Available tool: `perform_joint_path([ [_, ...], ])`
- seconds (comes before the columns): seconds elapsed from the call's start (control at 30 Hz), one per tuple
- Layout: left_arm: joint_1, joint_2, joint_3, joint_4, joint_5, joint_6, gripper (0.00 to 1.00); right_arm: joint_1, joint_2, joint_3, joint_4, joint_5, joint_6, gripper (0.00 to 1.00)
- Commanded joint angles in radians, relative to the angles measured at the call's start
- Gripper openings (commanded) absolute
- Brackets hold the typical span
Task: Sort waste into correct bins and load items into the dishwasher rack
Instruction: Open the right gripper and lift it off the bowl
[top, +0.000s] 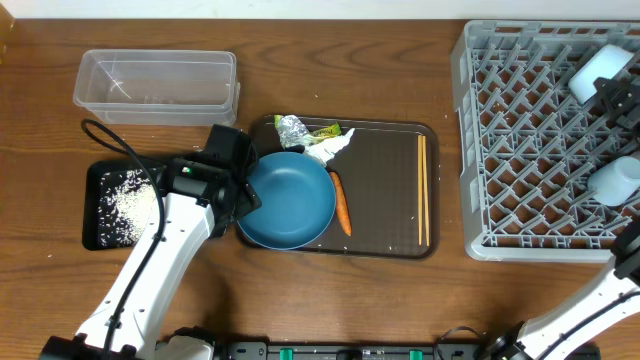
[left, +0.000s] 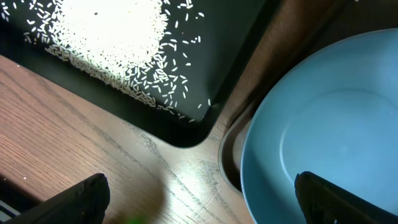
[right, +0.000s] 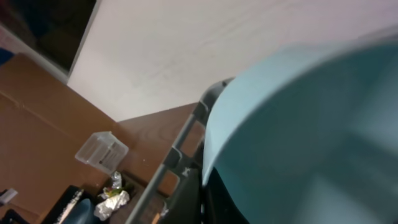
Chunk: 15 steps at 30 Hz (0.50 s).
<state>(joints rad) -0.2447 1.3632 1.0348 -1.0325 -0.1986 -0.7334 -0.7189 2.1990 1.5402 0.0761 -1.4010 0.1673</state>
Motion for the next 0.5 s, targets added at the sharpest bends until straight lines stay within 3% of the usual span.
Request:
perform_joint_path([
  [0.0, 0.004, -0.012, 0.018, -0.005, -0.020, -0.009, 0.98, -0.026, 0.047, 0.009, 0.004, -0.017, 0.010, 0.01],
  [0.2, 0.004, -0.012, 0.018, -0.005, -0.020, -0.009, 0.98, -0.055, 0.059, 0.010, 0.061, 0.015, 0.074, 0.07],
  [0.4, 0.004, -0.012, 0.018, -0.005, -0.020, -0.009, 0.98, -0.095, 0.058, 0.010, 0.185, 0.013, 0.278, 0.18],
  [0.47, 0.004, -0.012, 0.018, -0.005, -0.020, -0.009, 0.98, -0.107, 0.057, 0.010, 0.273, -0.001, 0.390, 0.44],
])
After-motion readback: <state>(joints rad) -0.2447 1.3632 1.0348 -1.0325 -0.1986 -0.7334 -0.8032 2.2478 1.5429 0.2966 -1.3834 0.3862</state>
